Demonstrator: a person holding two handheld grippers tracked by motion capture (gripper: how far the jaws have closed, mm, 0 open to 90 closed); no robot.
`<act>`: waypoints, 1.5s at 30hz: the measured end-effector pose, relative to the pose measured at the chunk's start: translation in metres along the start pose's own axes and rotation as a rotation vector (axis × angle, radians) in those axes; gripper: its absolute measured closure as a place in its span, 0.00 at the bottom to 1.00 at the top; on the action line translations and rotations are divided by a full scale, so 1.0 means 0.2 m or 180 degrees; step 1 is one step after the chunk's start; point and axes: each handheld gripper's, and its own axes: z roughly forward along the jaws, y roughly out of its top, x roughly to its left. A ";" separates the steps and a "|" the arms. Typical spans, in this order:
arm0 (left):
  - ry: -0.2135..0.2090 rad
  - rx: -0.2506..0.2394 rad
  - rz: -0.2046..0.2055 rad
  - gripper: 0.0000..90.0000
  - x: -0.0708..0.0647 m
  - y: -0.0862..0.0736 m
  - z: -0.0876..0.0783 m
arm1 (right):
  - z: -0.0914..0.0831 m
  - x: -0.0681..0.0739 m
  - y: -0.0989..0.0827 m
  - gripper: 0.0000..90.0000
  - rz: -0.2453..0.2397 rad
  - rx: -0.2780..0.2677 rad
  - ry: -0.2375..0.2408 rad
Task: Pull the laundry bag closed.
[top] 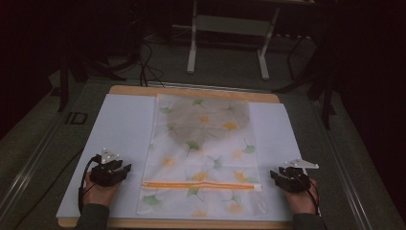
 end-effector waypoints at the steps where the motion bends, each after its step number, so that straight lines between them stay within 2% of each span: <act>1: -0.0015 0.0005 0.0018 0.68 0.00 0.00 0.00 | 0.00 0.01 0.00 0.64 -0.0014 -0.0014 0.0010; 5: -0.0038 -0.0046 0.0066 0.69 0.00 -0.01 -0.02 | -0.01 0.02 0.00 0.65 -0.0101 -0.0003 0.0052; 7: -0.0081 -0.0036 0.0106 0.72 0.00 0.00 -0.02 | -0.01 0.04 0.01 0.66 -0.0141 0.0035 0.0127; 11: -0.0128 -0.0045 0.0088 0.71 0.01 0.00 -0.02 | -0.02 0.07 0.03 0.66 -0.0303 0.0145 0.0183; 15: -0.0171 -0.0046 0.0111 0.68 0.01 -0.01 -0.03 | -0.03 0.08 0.06 0.63 -0.0389 0.0156 0.0219; 17: -0.0226 0.0005 0.0142 0.68 0.01 -0.01 -0.03 | -0.04 0.09 0.08 0.64 -0.0440 0.0171 0.0240; 22: -0.0319 0.0023 0.0205 0.67 0.00 -0.02 -0.04 | -0.06 0.14 0.13 0.63 -0.0729 0.0213 0.0292; 27: -0.0370 0.0068 0.0230 0.67 -0.01 -0.02 -0.05 | -0.06 0.20 0.18 0.63 -0.0964 0.0270 0.0442; 29: -0.0389 0.0059 0.0241 0.67 -0.02 -0.02 -0.05 | -0.06 0.23 0.19 0.62 -0.0994 0.0283 0.0526; 34: -0.0385 0.0054 0.0263 0.64 -0.03 -0.02 -0.06 | -0.04 0.29 0.22 0.61 -0.1154 0.0348 0.0557; 39: -0.0443 0.0054 0.0248 0.63 -0.03 -0.03 -0.07 | -0.03 0.34 0.26 0.58 -0.1216 0.0313 0.0638; 41: -0.0504 0.0059 0.0241 0.67 -0.03 -0.03 -0.07 | -0.02 0.36 0.27 0.57 -0.1255 0.0313 0.0667; 45: -0.0538 0.0083 0.0240 0.69 -0.04 -0.04 -0.07 | 0.01 0.42 0.30 0.60 -0.1366 0.0346 0.0751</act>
